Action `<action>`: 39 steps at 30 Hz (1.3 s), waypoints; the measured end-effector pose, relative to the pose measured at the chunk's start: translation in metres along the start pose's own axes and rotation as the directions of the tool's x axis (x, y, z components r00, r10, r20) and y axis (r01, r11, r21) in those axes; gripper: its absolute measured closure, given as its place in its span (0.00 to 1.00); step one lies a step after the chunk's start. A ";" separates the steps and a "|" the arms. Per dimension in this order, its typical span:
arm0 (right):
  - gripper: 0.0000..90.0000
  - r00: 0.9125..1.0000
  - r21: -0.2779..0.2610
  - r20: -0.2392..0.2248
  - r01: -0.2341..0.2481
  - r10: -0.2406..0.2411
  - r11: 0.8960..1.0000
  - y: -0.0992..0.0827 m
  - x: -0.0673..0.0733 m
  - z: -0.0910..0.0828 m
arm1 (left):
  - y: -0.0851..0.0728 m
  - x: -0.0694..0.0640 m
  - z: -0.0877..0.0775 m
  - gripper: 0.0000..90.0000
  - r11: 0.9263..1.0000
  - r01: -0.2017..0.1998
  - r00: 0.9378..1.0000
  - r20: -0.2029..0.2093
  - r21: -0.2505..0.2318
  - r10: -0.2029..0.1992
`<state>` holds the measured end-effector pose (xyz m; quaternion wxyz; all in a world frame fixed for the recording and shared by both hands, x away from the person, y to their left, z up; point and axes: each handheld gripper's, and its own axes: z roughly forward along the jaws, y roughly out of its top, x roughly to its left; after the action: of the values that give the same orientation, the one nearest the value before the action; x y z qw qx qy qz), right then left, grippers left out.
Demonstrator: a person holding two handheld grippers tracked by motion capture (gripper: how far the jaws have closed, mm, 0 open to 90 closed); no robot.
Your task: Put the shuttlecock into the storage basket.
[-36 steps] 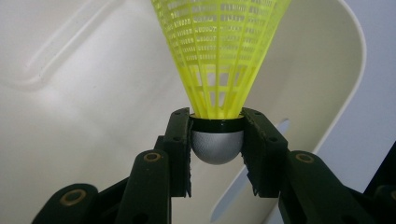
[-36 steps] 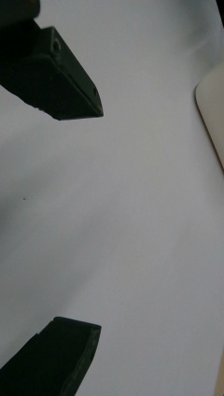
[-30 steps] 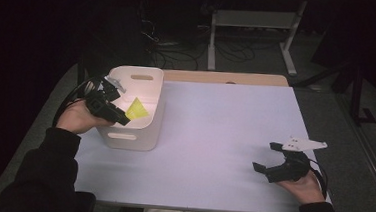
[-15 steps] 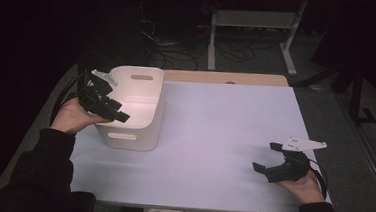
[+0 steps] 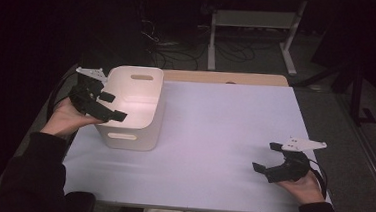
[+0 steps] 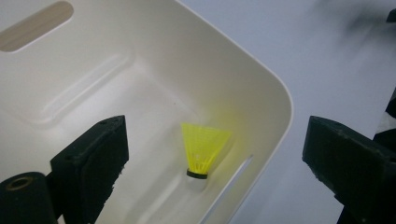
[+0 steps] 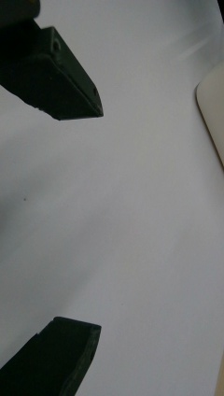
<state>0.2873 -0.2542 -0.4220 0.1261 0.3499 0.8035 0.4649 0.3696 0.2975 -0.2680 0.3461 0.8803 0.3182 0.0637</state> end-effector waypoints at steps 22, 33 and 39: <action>0.00 1.000 0.001 0.003 0.001 -0.001 1.000 0.000 0.000 0.000 | -0.022 -0.019 -0.028 0.00 0.978 -0.028 0.997 -0.070 -0.208 0.014; 0.00 1.000 0.003 0.004 0.002 -0.002 1.000 0.000 0.001 0.000 | -0.046 -0.020 -0.027 0.00 0.960 -0.010 0.998 -0.066 -0.281 -0.009; 0.00 1.000 0.005 0.004 0.002 -0.002 1.000 0.000 0.001 0.001 | -0.057 -0.025 -0.024 0.00 0.959 -0.026 0.997 -0.078 -0.284 0.004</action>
<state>0.2869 -0.2533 -0.4225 0.1274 0.3504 0.8046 0.4622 0.3121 0.3280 -0.2845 0.4560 0.8207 0.3122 0.1453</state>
